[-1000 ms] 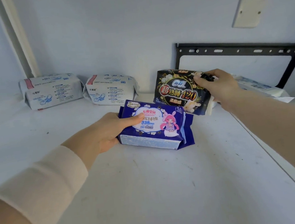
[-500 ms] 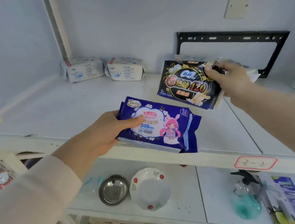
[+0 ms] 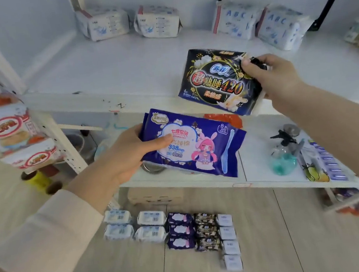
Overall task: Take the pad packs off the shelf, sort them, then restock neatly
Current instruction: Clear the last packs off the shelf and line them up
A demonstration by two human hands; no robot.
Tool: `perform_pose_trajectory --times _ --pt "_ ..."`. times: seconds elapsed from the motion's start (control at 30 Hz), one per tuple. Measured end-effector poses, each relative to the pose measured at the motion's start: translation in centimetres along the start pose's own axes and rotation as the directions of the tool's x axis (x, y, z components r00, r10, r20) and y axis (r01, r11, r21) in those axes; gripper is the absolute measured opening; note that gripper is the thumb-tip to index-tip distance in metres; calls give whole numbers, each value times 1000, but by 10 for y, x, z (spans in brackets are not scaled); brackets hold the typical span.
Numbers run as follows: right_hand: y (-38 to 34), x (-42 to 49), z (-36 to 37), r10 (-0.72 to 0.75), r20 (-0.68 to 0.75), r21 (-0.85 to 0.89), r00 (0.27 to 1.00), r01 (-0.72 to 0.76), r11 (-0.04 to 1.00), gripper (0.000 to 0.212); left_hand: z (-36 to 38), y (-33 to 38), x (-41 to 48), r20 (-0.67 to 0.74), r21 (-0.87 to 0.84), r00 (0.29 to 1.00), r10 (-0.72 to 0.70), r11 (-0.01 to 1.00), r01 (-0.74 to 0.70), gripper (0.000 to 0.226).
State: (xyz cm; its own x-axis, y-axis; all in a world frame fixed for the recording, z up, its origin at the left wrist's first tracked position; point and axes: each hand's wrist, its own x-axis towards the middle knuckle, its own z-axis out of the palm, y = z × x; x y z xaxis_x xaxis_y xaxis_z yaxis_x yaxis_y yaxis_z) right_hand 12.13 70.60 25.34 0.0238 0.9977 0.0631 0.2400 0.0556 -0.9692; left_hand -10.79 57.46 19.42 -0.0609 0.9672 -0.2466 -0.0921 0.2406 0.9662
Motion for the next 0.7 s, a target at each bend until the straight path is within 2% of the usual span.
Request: perform_pose_trajectory --times 0.17,0.37,0.5,0.7 --pt "19 -54 32 26 5 -30 1000 -26 999 19 -42 -37 -45 11 11 999 -46 999 46 42" --pt "48 -95 47 92 14 -48 996 -91 995 17 -69 -81 -74 -39 -7 992 -119 993 119 47" --pt "72 -108 45 122 44 -87 992 -118 989 13 -70 -106 -84 -72 13 984 -160 987 161 54" --pt "117 -112 25 202 89 -70 975 -196 978 14 -43 -139 -88 -85 7 973 -213 977 214 50"
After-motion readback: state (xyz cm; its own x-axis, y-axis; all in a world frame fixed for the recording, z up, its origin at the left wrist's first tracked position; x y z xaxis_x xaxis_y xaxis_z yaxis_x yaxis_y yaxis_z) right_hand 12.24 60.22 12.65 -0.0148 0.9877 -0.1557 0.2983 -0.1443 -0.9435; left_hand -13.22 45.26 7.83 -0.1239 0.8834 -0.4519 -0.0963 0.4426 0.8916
